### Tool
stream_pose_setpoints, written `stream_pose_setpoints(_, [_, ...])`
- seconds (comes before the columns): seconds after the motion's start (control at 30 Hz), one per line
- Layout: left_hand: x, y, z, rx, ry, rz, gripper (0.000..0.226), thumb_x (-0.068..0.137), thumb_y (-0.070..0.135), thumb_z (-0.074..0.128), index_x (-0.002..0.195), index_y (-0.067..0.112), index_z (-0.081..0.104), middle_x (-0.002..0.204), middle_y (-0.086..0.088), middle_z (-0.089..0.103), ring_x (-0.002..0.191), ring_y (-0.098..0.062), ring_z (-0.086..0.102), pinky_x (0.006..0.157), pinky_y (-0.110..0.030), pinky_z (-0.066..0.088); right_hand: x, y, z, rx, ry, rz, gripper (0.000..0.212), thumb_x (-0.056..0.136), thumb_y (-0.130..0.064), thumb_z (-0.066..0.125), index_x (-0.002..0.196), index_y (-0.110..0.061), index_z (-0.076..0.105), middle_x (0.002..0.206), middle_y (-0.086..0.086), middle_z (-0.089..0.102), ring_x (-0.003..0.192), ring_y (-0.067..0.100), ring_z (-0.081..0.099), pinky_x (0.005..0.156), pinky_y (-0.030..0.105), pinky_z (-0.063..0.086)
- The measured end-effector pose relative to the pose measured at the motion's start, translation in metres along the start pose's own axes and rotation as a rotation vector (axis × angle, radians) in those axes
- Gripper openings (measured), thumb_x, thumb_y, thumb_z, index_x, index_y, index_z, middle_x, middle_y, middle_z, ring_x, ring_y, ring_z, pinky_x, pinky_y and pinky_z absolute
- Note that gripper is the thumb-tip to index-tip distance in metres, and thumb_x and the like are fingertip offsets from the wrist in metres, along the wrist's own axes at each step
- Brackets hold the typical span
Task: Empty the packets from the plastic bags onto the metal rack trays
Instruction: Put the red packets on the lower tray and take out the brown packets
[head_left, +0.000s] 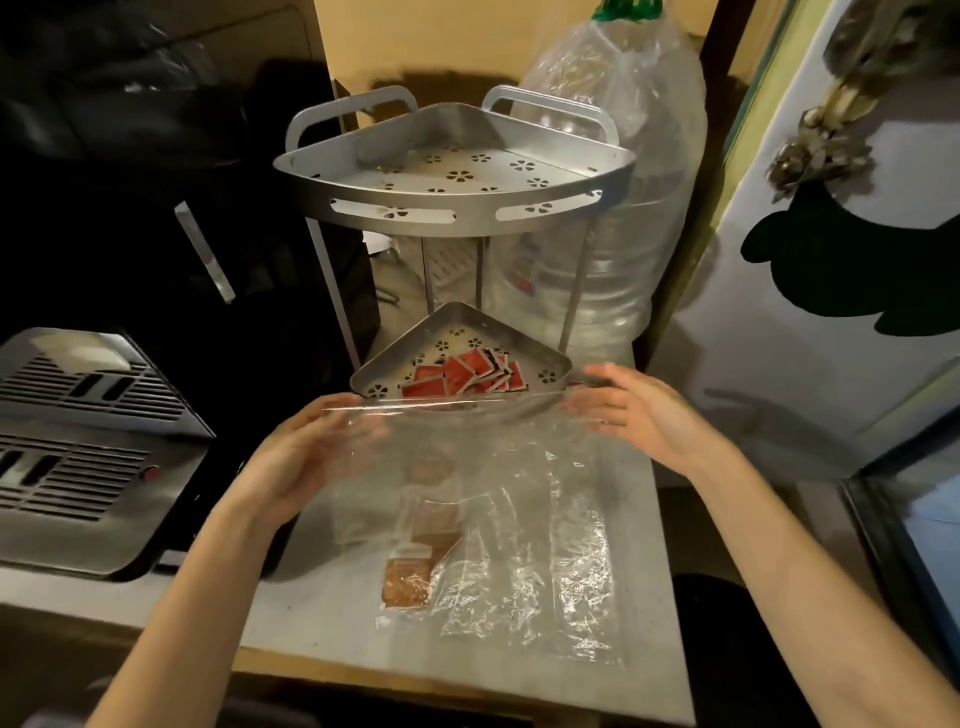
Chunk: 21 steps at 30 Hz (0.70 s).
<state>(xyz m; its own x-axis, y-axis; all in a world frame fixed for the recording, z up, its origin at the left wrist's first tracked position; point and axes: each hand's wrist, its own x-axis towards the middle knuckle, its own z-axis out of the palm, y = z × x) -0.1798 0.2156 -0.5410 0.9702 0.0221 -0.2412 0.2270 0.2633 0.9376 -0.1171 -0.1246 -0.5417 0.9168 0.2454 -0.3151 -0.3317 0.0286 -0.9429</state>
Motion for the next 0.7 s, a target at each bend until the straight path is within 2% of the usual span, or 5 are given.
stream_pose_setpoints(0.13, [-0.005,0.0,0.006,-0.138,0.016,-0.022,0.023,0.092,0.004,0.034,0.096,0.009,0.056,0.062,-0.003,0.069,0.063,-0.015,0.07,0.063,-0.031,0.059,0.003,0.012,0.012,-0.235,-0.098,0.05,0.055,0.068,-0.037,0.072,0.117,-0.019,0.058,0.11,0.003,0.069,0.103,0.015,0.065,0.089,0.029,0.048])
stream_pose_setpoints(0.33, [-0.011,0.006,-0.003,-0.109,-0.009,-0.086,0.042,0.083,0.038,0.036,0.091,0.011,0.067,0.104,-0.017,0.069,0.088,-0.034,0.068,0.077,-0.045,0.052,0.014,0.006,0.025,-0.283,0.032,0.009,0.021,0.081,-0.008,0.066,0.101,-0.011,0.064,0.088,0.003,0.071,0.081,0.012,0.068,0.08,0.026,0.052])
stream_pose_setpoints(0.47, [-0.024,0.021,0.003,0.318,-0.002,-0.042,0.03,0.089,0.039,0.046,0.099,0.017,0.063,0.095,-0.012,0.072,0.085,-0.029,0.067,0.071,-0.038,0.053,0.025,-0.013,0.039,-0.298,0.056,-0.058,0.015,0.081,0.001,0.063,0.091,-0.01,0.065,0.072,0.002,0.071,0.059,0.004,0.067,0.06,0.015,0.055])
stream_pose_setpoints(0.57, [-0.035,0.024,0.009,0.936,-0.024,0.014,0.024,0.084,0.035,0.06,0.106,0.027,0.057,0.091,0.006,0.067,0.081,-0.012,0.066,0.069,-0.025,0.052,0.035,-0.025,0.056,-0.366,-0.018,-0.08,0.018,0.081,0.004,0.061,0.091,-0.01,0.065,0.078,0.008,0.07,0.058,0.01,0.066,0.059,0.019,0.056])
stream_pose_setpoints(0.7, [-0.045,0.007,0.027,1.46,0.302,0.303,0.041,0.083,0.035,0.06,0.122,0.024,0.056,0.113,0.002,0.065,0.097,-0.018,0.063,0.08,-0.033,0.053,0.053,-0.03,0.085,-0.613,-0.049,-0.139,0.027,0.082,0.0,0.055,0.094,-0.022,0.066,0.07,-0.006,0.065,0.056,0.003,0.06,0.058,0.019,0.051])
